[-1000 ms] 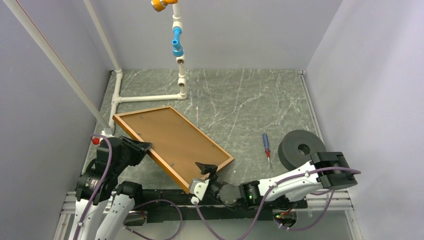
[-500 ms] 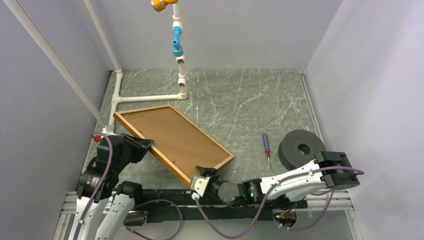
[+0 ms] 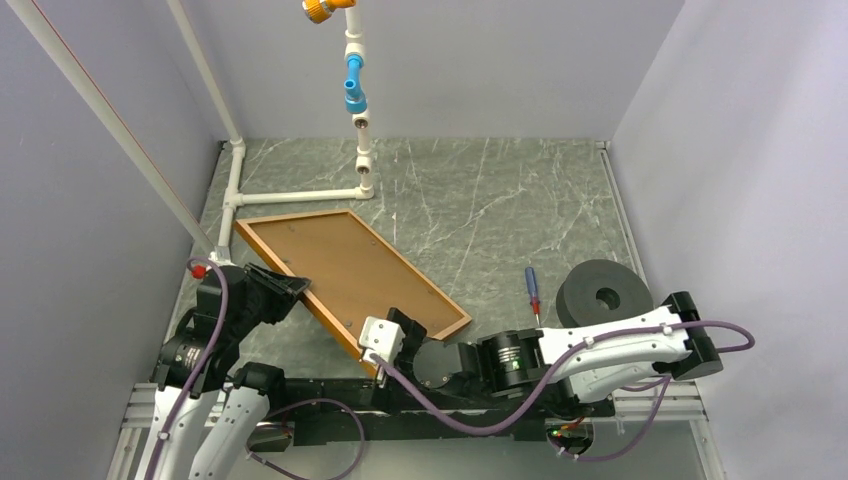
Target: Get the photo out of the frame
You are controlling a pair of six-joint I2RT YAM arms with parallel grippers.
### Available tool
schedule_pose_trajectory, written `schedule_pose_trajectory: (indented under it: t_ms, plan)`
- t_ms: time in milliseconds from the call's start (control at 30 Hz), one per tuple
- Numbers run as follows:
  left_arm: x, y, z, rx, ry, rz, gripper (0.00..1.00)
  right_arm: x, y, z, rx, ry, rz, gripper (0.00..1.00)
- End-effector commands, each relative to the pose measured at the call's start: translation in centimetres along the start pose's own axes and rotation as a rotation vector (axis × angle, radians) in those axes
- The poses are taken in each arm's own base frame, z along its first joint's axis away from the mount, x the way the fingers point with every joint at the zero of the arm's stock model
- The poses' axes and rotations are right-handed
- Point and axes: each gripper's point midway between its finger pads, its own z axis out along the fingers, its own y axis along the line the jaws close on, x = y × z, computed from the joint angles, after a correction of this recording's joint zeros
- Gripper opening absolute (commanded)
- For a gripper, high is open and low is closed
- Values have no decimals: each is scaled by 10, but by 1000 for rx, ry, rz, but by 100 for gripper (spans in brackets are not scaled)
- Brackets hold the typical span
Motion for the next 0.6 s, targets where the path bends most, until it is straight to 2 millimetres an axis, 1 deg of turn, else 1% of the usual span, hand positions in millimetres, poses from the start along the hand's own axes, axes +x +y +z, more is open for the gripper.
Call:
schedule_pose_trajectory:
  t_ms: [0,67,100,200,233,267,300,400,433,500,533,567]
  plan:
    - [-5,-37,-14,138,0,53,0,-10,36,-39,-237,101,156,100]
    - [-6,-38,-14,142,-2,47,0,-29,30,-45,-203,95,220,100]
    - [-6,-39,-15,144,-4,45,0,-39,23,-45,-155,97,242,100]
    - [-6,-40,-15,150,-5,29,0,-63,1,-35,22,136,269,100]
    - [-6,-40,-15,152,-4,26,0,-80,-7,-35,80,126,299,100]
    - [-6,-41,-15,154,-2,25,0,-82,-14,-30,150,145,291,100]
    - [-5,-41,-15,156,1,23,0,-87,-14,-25,176,163,281,100]
    - [-4,-41,-15,154,6,23,0,-89,-19,-6,274,225,222,100]
    - [-4,-42,-16,157,7,25,0,-83,-20,2,313,260,194,100]
    - [-4,-42,-17,158,7,27,0,-69,-25,11,398,338,134,100]
    - [-4,-42,-17,159,8,26,0,-57,-24,23,430,386,94,99]
    - [-4,-42,-18,159,7,25,0,-50,-24,30,450,420,67,98]
